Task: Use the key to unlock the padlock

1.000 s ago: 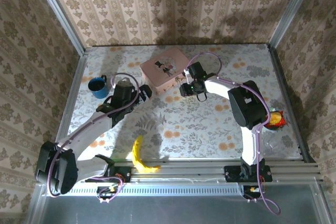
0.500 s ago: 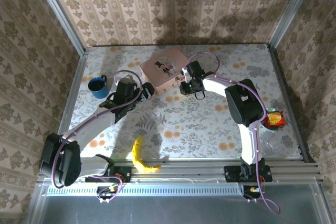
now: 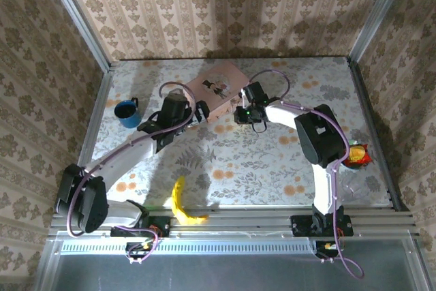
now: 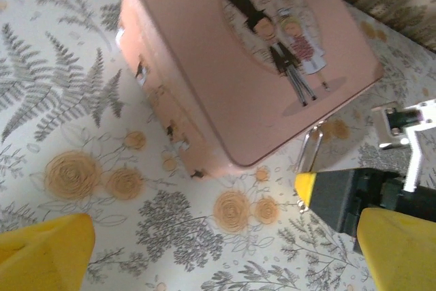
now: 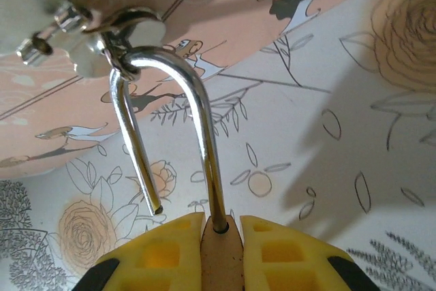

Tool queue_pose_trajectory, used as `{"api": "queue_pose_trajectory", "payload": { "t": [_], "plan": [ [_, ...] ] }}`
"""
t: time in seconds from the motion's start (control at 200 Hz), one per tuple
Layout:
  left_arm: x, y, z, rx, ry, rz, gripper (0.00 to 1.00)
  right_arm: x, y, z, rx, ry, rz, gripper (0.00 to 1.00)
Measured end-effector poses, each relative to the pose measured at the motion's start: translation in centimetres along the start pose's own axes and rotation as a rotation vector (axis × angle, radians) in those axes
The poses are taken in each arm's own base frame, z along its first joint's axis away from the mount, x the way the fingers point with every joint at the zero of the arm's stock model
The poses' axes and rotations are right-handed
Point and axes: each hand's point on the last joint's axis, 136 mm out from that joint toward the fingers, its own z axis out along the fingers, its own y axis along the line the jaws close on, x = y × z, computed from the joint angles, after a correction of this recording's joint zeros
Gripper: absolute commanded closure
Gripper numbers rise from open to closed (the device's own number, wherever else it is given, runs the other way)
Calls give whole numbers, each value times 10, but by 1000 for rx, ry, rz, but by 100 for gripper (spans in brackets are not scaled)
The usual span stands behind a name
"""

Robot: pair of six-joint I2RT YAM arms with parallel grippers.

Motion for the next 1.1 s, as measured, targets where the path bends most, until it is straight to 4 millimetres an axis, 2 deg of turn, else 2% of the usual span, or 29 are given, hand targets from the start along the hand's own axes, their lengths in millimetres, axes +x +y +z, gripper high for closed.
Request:
{"api": "queue_pose_trajectory", "payload": {
  "t": [0.25,0.37,0.565,0.7,0.86,1.1],
  "plan": [
    [0,-36,-11,-31,-72,142,0,14,-1,-12,-8,4,101,100],
    [1,-42,-6,-48,-77,179,0,22,-3,-18,-7,9,137,100],
    [4,-41,10,-89,-59,225,0,31,-5,-26,-5,16,182,100],
    [10,-37,30,-137,-28,252,0,32,-6,-27,-4,17,202,100],
    [24,-18,56,-221,33,277,0,31,-7,-28,-9,16,223,100],
    [40,2,75,-282,90,294,0,27,-7,-29,-35,11,259,100]
  ]
}}
